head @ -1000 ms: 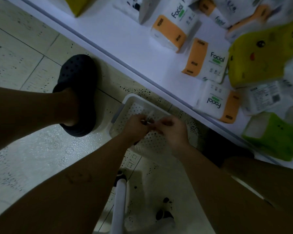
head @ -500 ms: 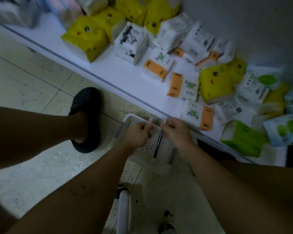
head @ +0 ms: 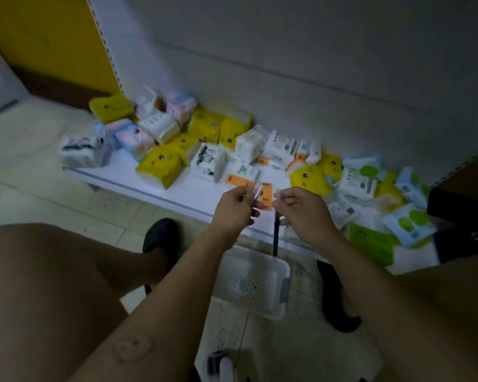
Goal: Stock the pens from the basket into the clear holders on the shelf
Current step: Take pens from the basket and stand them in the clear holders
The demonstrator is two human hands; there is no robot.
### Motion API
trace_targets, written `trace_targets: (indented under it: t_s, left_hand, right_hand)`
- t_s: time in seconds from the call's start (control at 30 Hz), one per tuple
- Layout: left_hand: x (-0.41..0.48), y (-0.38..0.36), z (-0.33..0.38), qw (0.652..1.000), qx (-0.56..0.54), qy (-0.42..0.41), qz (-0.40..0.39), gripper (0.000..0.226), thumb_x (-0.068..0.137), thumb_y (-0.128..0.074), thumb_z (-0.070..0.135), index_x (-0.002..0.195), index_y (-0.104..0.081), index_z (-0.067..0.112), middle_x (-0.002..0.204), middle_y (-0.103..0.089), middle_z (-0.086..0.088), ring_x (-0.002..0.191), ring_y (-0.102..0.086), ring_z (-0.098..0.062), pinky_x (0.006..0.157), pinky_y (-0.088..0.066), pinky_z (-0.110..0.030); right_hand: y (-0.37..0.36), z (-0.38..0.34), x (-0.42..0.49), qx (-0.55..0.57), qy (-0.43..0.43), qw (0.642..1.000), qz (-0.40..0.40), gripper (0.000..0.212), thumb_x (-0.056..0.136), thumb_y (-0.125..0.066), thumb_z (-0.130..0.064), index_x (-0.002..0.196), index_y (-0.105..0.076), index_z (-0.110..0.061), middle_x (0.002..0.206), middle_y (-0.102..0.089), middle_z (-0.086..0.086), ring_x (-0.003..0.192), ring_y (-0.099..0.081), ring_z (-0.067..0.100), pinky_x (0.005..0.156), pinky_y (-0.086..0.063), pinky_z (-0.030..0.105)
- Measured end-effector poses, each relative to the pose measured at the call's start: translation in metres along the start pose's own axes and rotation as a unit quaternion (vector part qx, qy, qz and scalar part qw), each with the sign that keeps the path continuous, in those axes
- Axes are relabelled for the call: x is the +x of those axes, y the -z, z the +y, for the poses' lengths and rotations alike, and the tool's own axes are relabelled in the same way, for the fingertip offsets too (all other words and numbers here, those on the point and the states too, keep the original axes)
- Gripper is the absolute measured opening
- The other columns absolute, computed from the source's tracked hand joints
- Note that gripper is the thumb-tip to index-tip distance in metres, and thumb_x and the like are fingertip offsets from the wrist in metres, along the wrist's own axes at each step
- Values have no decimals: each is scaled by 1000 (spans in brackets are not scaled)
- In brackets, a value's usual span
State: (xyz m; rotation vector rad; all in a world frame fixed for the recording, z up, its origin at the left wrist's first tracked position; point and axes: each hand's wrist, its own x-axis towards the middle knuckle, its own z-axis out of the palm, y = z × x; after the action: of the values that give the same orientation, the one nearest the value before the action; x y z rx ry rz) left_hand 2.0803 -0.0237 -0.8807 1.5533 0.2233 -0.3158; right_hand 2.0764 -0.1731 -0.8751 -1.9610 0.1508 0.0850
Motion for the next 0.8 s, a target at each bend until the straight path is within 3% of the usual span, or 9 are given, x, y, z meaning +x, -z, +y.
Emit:
trace_targets:
  t_s: [0.1,0.23,0.37,0.53,0.67,0.8]
  left_hand:
    - [-13,-4,44,997,-44,-56,-15,10,99,-49,11,103,-59,10,79,-62,-8,64,-60,-16,58,-53,-28]
    - [-32,-18,94,988,-24,-145,-36,35,95,-50,-1,123,-54,19,84,-63,-12,72,-70,-22,72,-59,-43]
    - [-52,-39,143,969,26,-237,-63,32,94,-54,1,116,-59,24,81,-62,-7,76,-72,-29,70,-60,-44]
    - [-83,-75,209,937,78,-328,-88,27,87,-64,-1,106,-61,18,79,-63,-15,76,-66,-31,73,-56,-40]
    - [-110,-104,257,913,86,-383,-111,23,85,-69,3,99,-63,19,87,-68,-18,79,-69,-26,68,-60,-35]
    - [-132,-137,312,888,97,-434,-117,25,82,-73,4,99,-61,18,92,-66,-11,82,-69,-25,68,-61,-37]
  right_hand:
    - [17,-35,-8,2,62,998,16,32,90,-66,-10,119,-57,-20,79,-64,0,74,-66,15,64,-59,31]
    - [48,-71,-18,14,129,990,46,27,89,-66,-9,111,-63,-23,68,-67,-9,76,-68,15,70,-58,38]
    - [86,-111,-31,24,177,980,89,27,86,-70,-10,98,-64,-34,64,-65,-10,74,-67,16,71,-57,40]
    - [147,-160,-62,41,244,956,156,26,84,-70,-3,104,-63,-19,78,-55,-3,70,-61,19,68,-57,38]
    - [200,-194,-86,29,292,932,214,27,86,-70,-7,108,-63,-21,82,-57,-2,73,-65,20,72,-59,44]
    - [255,-233,-103,17,325,907,266,26,85,-71,-11,107,-63,-22,90,-64,-1,83,-68,21,72,-60,39]
